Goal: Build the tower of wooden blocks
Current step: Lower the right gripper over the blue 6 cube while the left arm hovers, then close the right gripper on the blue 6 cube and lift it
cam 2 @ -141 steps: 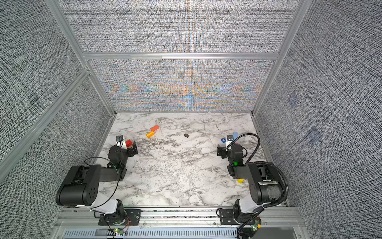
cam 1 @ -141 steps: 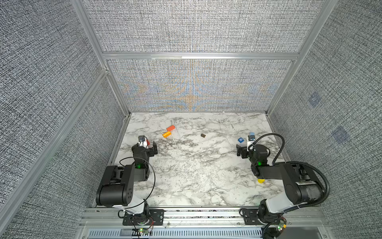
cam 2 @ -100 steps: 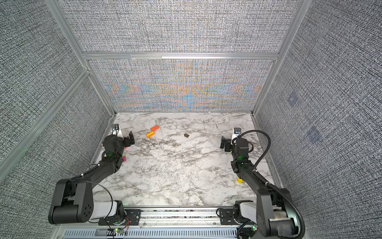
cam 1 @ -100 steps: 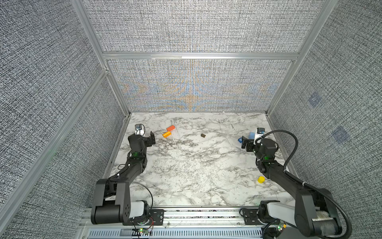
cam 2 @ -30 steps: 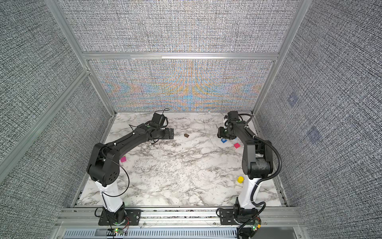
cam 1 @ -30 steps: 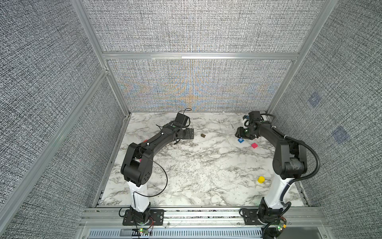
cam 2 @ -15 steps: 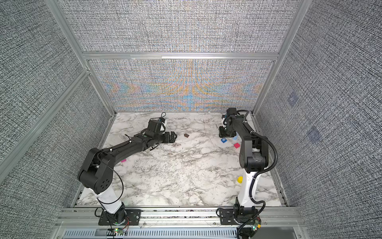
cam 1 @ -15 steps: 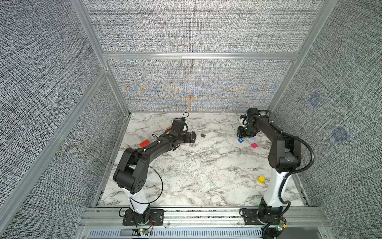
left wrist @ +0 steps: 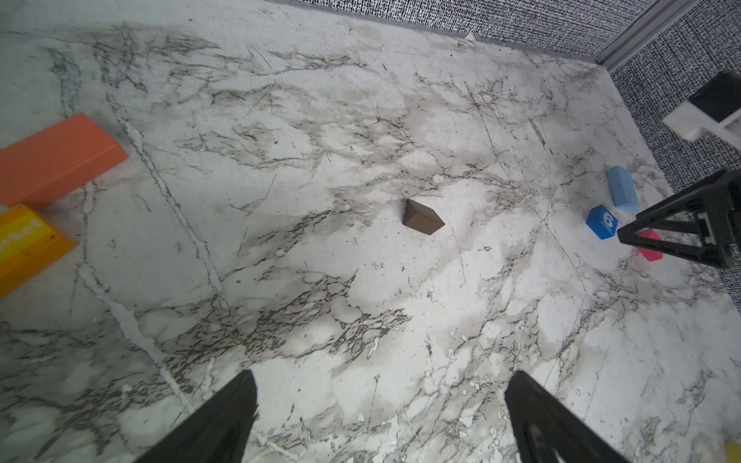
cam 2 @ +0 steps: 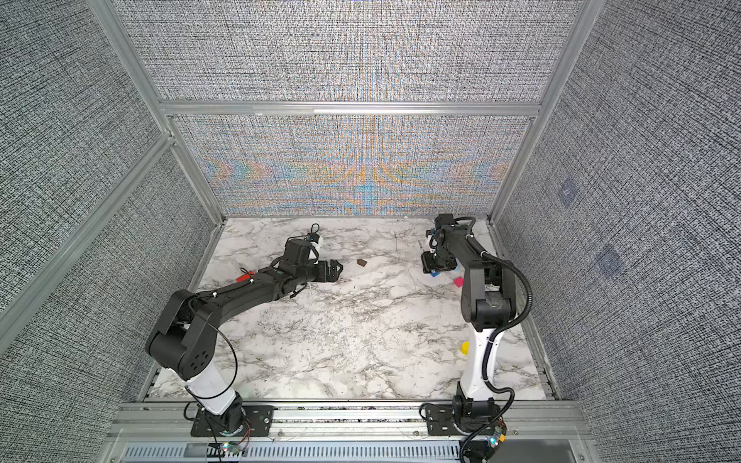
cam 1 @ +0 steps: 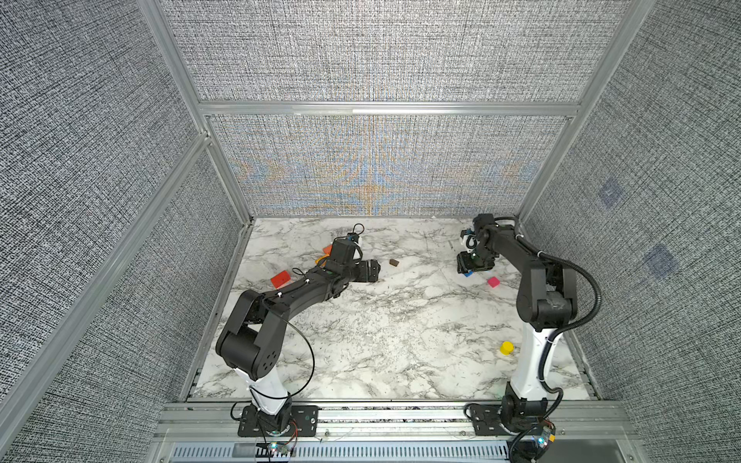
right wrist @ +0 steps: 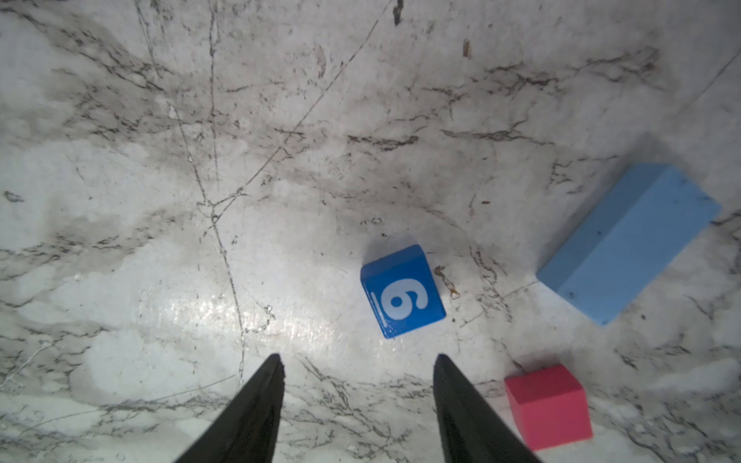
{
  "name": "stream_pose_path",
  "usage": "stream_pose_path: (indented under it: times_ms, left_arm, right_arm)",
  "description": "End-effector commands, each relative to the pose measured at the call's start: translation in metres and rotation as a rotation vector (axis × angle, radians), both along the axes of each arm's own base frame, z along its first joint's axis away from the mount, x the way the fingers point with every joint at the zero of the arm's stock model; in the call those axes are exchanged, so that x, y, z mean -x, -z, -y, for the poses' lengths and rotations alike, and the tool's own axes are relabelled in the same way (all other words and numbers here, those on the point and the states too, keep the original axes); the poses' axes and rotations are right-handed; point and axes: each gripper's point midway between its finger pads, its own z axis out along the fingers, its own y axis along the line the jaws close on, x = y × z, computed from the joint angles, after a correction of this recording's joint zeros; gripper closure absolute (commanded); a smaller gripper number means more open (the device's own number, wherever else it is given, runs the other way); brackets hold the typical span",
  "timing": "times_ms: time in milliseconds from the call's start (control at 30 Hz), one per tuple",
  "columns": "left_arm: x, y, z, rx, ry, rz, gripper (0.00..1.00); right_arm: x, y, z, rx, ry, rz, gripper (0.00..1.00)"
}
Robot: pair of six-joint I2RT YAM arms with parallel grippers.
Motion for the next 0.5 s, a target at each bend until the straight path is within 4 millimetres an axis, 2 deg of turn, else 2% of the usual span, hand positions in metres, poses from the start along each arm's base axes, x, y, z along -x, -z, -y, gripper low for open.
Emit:
stream_pose_path:
  times_ms: [0,467]
  left_arm:
    - [-0.002,-0.009,0.005,0.031,0.019,0.030,0.01]
    - [0.010,-0.017,-0.008,0.009,-0.003,0.032,0.01]
  right_arm:
    - [0.000,0.004,0.005,0.024,-0.002,-0.010,0.38]
    - [-0.011,0.019,0.013,0.055,0.029,-0.045,0.38]
